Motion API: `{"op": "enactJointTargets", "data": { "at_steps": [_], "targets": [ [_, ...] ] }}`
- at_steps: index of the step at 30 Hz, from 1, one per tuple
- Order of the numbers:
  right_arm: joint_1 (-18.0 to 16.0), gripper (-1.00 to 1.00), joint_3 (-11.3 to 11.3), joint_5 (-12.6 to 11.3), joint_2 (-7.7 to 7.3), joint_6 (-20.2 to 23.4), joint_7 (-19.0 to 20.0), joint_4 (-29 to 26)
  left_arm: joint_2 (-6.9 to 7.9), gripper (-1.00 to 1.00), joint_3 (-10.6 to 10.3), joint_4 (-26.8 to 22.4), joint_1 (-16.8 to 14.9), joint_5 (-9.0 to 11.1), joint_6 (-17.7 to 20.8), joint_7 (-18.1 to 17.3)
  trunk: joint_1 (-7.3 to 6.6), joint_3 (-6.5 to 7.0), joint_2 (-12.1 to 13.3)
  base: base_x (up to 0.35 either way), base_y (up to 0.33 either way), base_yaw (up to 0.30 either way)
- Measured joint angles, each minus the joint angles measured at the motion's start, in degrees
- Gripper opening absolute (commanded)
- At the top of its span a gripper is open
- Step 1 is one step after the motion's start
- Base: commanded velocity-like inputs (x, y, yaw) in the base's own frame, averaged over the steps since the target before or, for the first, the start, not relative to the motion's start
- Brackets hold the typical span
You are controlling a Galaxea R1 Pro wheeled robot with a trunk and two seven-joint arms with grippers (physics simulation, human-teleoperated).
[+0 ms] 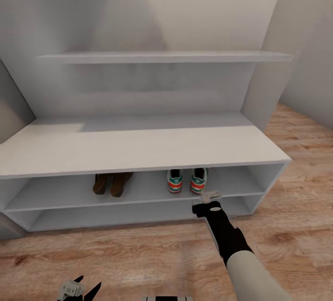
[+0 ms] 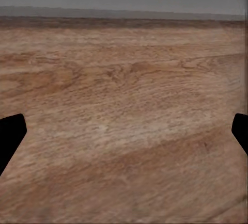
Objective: Pick up the two gym shoes and the two sandals from the corridor floor and place them onto the hallstand (shoe rack) in the corridor, making sure they are on the rack and not on the floor. Arrange them so the two gym shoes are next to each other and the two sandals are next to each other.
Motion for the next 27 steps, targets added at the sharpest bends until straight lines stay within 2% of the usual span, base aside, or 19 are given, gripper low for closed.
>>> {"op": "enactJointTargets", "data": {
  "at_steps": [19,27],
  "targets": [
    [0.0,1.0,0.0,0.1,0.0,0.0,0.0,0.4,0.0,1.0,0.0,0.0,0.0,0.0,0.0,0.0,0.0,0.0,0.0,-0.329,0.0,0.0],
    [0.0,1.0,-0.1,0.1,0.0,-0.7,0.1,2.5,0.06,1.0,0.0,0.0,0.0,0.0,-0.1,-0.1,-0.03,0.0,0.0,-0.073,0.0,0.0]
  ]
}}
